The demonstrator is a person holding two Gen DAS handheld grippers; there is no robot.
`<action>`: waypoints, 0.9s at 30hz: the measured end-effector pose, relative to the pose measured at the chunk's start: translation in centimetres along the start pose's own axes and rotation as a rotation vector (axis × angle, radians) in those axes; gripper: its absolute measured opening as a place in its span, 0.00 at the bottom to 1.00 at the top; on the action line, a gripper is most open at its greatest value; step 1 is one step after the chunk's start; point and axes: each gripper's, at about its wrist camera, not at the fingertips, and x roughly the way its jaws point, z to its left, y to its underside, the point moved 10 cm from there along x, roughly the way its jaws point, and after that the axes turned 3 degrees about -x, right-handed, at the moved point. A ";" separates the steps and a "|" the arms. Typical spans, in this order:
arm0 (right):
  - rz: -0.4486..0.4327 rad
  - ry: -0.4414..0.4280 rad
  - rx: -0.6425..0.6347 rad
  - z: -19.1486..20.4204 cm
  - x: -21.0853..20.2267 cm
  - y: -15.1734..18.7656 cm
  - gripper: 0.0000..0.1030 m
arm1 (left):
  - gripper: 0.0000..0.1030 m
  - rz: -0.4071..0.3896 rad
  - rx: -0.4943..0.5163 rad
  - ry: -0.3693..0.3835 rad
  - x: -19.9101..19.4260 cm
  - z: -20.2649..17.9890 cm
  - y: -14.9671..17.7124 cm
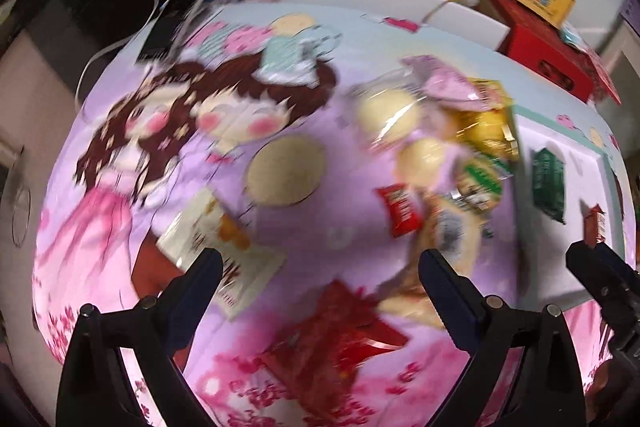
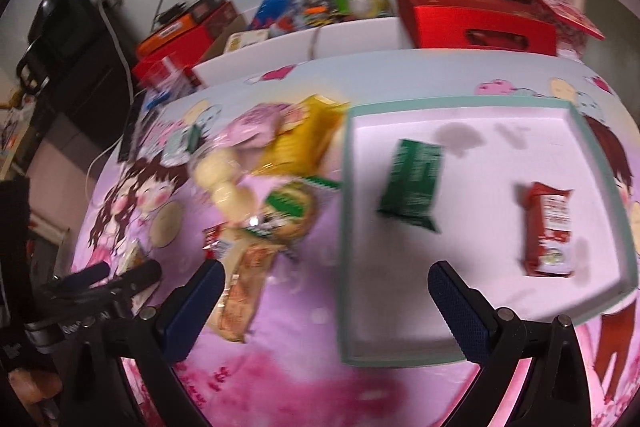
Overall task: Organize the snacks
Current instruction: 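Withdraw both open tools from the tray back to the snack pile, then grasp the red Rich Kiss packet with the left tool while the right tool grasps the beige bread packet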
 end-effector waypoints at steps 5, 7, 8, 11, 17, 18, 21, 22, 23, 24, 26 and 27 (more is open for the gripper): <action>0.027 -0.040 -0.017 2.5 1.3 0.2 0.99 | 0.95 0.026 -0.042 -0.008 0.9 2.2 1.9; 0.042 -0.057 -0.018 3.3 2.0 0.3 0.96 | 0.95 0.032 -0.044 0.004 1.0 2.3 2.6; 0.051 -0.065 -0.017 3.7 2.3 0.4 0.96 | 0.95 0.036 -0.042 0.009 1.1 2.3 3.0; 0.081 -0.082 -0.028 5.0 3.5 0.8 0.94 | 0.95 0.046 -0.024 0.023 1.3 2.0 4.1; 0.138 -0.103 -0.044 6.7 5.7 2.0 0.86 | 0.96 0.072 0.021 0.084 1.5 0.7 5.9; 0.147 -0.101 -0.046 6.9 6.1 2.2 0.85 | 0.96 0.075 0.028 0.090 1.5 0.5 6.2; 0.177 -0.101 -0.052 7.2 7.4 2.8 0.78 | 0.96 0.076 0.061 0.092 1.6 0.1 6.5; 0.189 -0.099 -0.053 7.2 7.8 3.1 0.76 | 0.96 0.082 0.063 0.098 1.8 -0.1 6.7; 0.201 -0.096 -0.053 7.2 8.2 3.3 0.75 | 0.95 0.093 0.065 0.107 2.1 -0.2 6.9; 0.208 -0.093 -0.053 7.1 8.5 3.5 0.74 | 0.94 0.100 0.066 0.110 2.3 -0.4 7.0; 0.211 -0.088 -0.056 6.9 8.7 3.7 0.72 | 0.93 0.118 0.072 0.106 3.0 -0.4 7.3; 0.208 -0.091 -0.056 7.0 8.6 3.7 0.69 | 0.93 0.123 0.077 0.105 3.2 -0.5 7.3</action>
